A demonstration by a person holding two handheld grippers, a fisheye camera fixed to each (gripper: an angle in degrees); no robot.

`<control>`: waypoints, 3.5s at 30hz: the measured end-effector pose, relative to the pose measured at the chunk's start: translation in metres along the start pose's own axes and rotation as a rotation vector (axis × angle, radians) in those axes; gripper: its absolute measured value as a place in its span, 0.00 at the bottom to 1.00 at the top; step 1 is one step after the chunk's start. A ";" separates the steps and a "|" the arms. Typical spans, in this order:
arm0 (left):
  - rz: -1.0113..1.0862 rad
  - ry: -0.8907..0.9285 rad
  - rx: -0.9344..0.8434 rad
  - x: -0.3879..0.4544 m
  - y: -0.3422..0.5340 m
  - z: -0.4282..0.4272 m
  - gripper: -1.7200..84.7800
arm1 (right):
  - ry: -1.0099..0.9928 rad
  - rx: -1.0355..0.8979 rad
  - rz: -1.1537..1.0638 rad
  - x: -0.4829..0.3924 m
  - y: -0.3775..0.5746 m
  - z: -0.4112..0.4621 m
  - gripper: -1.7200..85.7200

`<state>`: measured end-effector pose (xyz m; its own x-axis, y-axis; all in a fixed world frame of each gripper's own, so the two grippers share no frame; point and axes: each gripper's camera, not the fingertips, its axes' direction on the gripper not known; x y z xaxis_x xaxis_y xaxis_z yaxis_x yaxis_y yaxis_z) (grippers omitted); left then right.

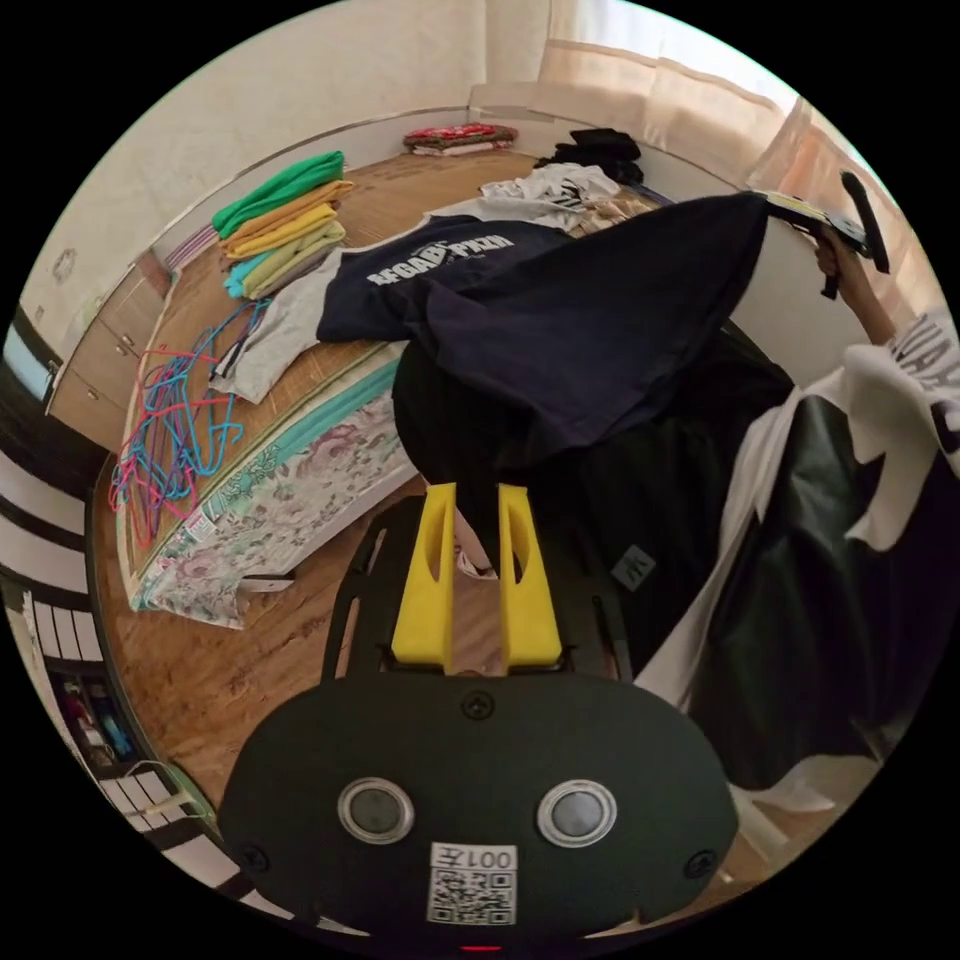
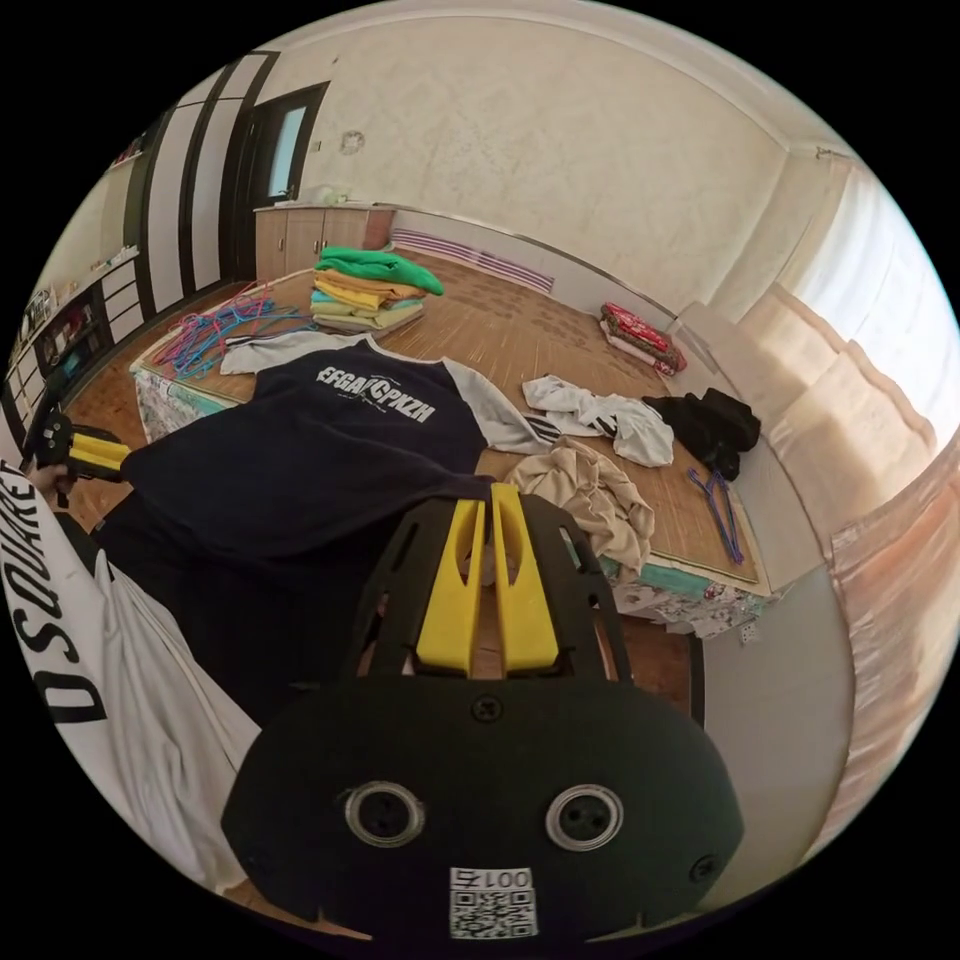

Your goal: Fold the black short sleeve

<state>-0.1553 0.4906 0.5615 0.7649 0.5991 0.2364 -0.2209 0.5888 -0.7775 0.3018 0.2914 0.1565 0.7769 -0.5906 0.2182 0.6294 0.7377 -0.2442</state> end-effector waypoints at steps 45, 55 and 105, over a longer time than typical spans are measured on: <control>-0.033 -0.401 0.301 -0.064 0.084 -0.120 0.01 | 0.183 0.036 -0.169 0.015 -0.012 -0.017 0.03; -0.028 -0.098 0.010 -0.074 0.085 -0.077 0.01 | -0.173 -0.326 -0.174 0.056 0.019 0.053 0.03; 0.111 0.074 -0.358 -0.099 -0.011 0.030 0.02 | -0.635 -0.762 -0.117 0.098 0.091 0.272 0.03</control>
<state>-0.2466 0.4415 0.5641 0.7927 0.6002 0.1064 -0.0898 0.2876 -0.9535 0.4312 0.3894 0.4125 0.6964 -0.1975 0.6899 0.7169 0.1479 -0.6813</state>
